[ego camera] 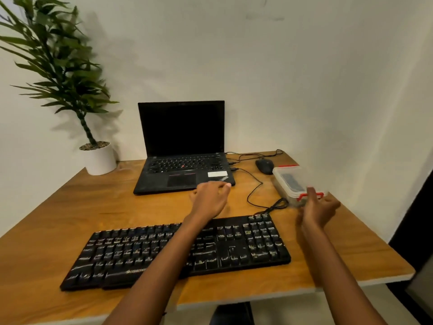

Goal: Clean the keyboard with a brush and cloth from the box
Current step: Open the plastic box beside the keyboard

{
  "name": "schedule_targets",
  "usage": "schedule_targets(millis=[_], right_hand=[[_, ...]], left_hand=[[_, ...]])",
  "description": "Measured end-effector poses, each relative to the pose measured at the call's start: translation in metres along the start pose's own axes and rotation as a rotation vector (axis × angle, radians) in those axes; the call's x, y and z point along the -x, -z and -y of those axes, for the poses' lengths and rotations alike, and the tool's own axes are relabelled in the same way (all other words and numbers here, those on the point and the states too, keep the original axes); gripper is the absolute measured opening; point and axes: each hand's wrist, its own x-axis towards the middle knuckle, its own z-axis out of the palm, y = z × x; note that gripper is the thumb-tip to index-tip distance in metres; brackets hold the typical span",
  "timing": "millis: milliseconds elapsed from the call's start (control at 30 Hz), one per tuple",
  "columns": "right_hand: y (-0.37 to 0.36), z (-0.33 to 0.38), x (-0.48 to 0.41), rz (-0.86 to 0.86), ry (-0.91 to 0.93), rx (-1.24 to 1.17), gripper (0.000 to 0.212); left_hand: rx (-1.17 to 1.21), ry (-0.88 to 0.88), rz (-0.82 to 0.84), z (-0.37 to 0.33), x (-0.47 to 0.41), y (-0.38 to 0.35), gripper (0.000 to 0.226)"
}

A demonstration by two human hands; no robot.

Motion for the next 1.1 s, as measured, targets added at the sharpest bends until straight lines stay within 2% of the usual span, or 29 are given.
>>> schedule_targets(millis=[100, 267, 533, 633, 733, 1000, 1100], right_hand=[[-0.005, 0.003, -0.008, 0.001, 0.036, 0.043, 0.06], [0.006, 0.001, -0.03, 0.099, 0.028, 0.035, 0.043], [0.032, 0.009, -0.052, 0.251, -0.02, 0.013, 0.035], [0.035, 0.007, -0.053, 0.288, -0.03, 0.038, 0.032], [0.034, 0.007, -0.048, 0.332, -0.037, 0.045, 0.031], [0.028, 0.006, -0.04, 0.376, -0.006, 0.008, 0.022], [0.029, 0.003, -0.039, 0.363, -0.046, -0.054, 0.016]], left_hand=[[0.03, -0.047, 0.102, -0.027, -0.025, -0.025, 0.037], [0.191, -0.052, 0.211, -0.05, -0.052, -0.058, 0.033], [0.372, 0.065, 0.168, -0.057, -0.079, -0.087, 0.051], [0.42, 0.079, 0.155, -0.054, -0.087, -0.093, 0.047], [0.449, 0.052, 0.163, -0.051, -0.093, -0.096, 0.029], [0.302, 0.142, 0.046, -0.042, -0.109, -0.103, 0.041], [0.27, 0.2, 0.019, -0.038, -0.11, -0.104, 0.041]])
